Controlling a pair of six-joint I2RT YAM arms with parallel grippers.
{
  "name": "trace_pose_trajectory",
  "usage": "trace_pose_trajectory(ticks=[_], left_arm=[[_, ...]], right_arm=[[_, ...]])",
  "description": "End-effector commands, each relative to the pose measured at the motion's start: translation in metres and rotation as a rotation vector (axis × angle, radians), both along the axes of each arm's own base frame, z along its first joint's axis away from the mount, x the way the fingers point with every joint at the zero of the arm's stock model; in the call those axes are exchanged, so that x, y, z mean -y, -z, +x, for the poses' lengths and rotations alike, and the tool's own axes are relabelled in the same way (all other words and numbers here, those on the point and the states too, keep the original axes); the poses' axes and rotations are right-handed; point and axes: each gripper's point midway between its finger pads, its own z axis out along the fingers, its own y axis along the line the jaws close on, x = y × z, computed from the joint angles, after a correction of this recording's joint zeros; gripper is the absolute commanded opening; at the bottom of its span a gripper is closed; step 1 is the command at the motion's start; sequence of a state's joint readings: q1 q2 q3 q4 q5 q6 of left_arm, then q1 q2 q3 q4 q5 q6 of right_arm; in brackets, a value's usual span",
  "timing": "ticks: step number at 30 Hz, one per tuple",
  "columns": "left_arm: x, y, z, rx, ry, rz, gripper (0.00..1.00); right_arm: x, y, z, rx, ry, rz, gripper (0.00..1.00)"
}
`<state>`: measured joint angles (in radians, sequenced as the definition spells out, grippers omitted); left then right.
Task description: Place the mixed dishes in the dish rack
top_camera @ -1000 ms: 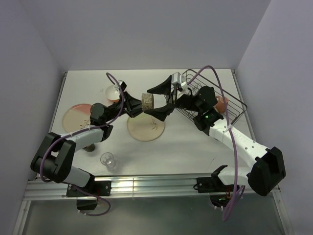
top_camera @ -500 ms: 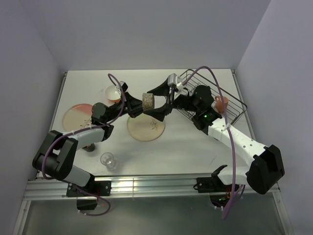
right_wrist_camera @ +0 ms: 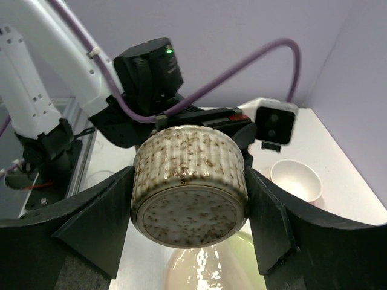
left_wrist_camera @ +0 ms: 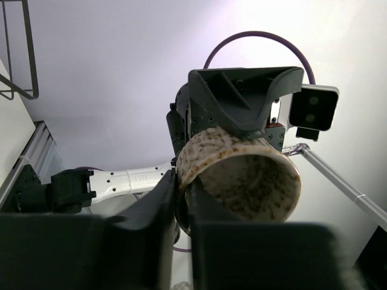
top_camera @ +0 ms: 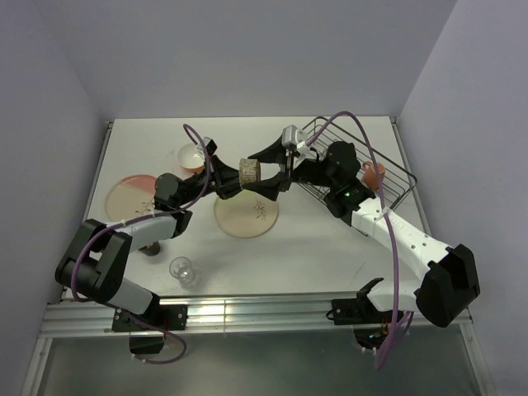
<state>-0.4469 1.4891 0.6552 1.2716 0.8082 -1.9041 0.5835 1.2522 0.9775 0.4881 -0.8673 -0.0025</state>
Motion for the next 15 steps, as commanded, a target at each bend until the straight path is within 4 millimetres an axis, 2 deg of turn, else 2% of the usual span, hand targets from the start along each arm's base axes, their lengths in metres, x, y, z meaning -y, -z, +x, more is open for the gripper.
trace_pose_trajectory(ticks=[1,3,4,7,10,13,14,15], left_arm=[[-0.027,-0.074,-0.04,0.418,-0.033,-0.24,0.22],[-0.027,-0.072,-0.04,0.423,-0.041,-0.231,0.32],[-0.027,-0.072,-0.039,0.417,-0.046,-0.22,0.43],[-0.029,-0.068,-0.036,0.428,-0.069,-0.195,0.6],[-0.032,-0.065,-0.034,0.447,-0.088,-0.164,0.66],[-0.03,-0.059,-0.03,0.448,-0.103,-0.105,0.67],[-0.027,-0.049,-0.024,0.435,-0.105,-0.054,0.67],[-0.027,-0.049,-0.024,0.444,-0.11,-0.03,0.67]], right_arm=[[-0.004,-0.005,-0.015,0.044,-0.105,-0.029,0.31],[-0.003,-0.006,-0.015,0.044,-0.111,-0.032,0.27],[-0.001,-0.007,-0.015,0.04,-0.114,-0.037,0.24],[0.007,-0.006,-0.008,0.016,-0.095,-0.052,0.21],[0.018,-0.002,0.0,-0.013,-0.061,-0.073,0.18],[0.031,0.002,0.008,-0.038,-0.02,-0.09,0.17],[0.035,0.004,0.01,-0.047,-0.007,-0.092,0.17],[0.045,0.002,0.016,-0.05,0.025,-0.091,0.17]])
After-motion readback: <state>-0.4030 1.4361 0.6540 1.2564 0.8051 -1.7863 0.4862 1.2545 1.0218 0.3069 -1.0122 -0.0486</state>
